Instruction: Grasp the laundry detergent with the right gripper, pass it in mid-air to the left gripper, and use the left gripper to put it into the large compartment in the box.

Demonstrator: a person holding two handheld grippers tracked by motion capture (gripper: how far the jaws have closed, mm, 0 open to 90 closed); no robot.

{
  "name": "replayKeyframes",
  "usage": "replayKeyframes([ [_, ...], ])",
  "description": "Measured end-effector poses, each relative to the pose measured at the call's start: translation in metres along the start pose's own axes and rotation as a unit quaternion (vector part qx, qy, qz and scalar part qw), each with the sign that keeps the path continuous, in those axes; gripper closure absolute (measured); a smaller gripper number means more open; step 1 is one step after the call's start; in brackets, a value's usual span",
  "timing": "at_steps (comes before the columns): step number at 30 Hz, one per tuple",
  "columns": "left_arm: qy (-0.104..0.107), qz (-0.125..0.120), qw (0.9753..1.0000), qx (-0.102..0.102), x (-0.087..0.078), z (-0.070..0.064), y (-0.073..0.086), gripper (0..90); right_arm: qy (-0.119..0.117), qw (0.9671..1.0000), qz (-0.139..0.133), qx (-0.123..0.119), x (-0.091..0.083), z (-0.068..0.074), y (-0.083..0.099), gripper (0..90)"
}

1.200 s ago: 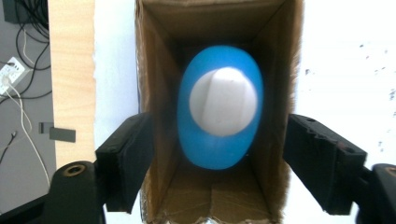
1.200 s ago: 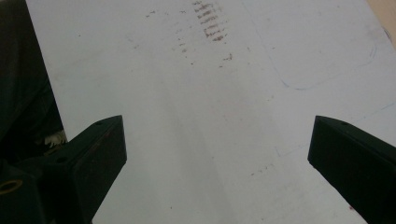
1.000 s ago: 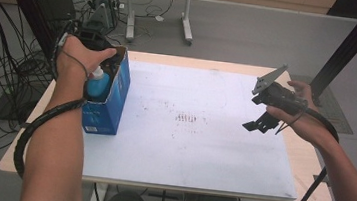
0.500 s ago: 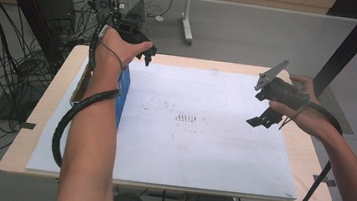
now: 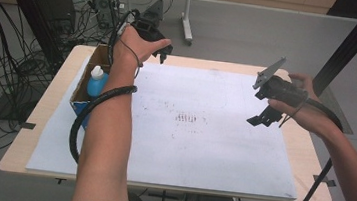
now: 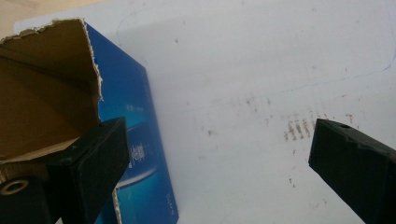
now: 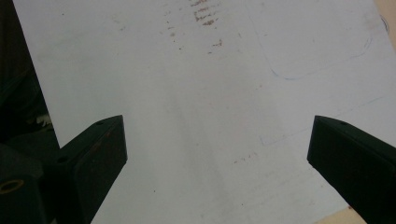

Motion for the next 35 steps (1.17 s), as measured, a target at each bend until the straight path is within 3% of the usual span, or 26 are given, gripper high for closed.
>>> replayKeyframes([
  [35,0.003,-0.001,1.0000,0.006,0.0038,-0.0028,0.0080,6.0,0.000,0.9999,0.007,-0.009,0.0046,0.0070,-0.0076,4.7],
])
Point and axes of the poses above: each handheld gripper's, and its own axes: x roughly forward along the jaws, y roughly out of its underside, z roughly to its left, the point moved 7 cm from there along x, roughly forward along the jaws, and after that the axes turned 1 degree about y, right-handed, at the moved point
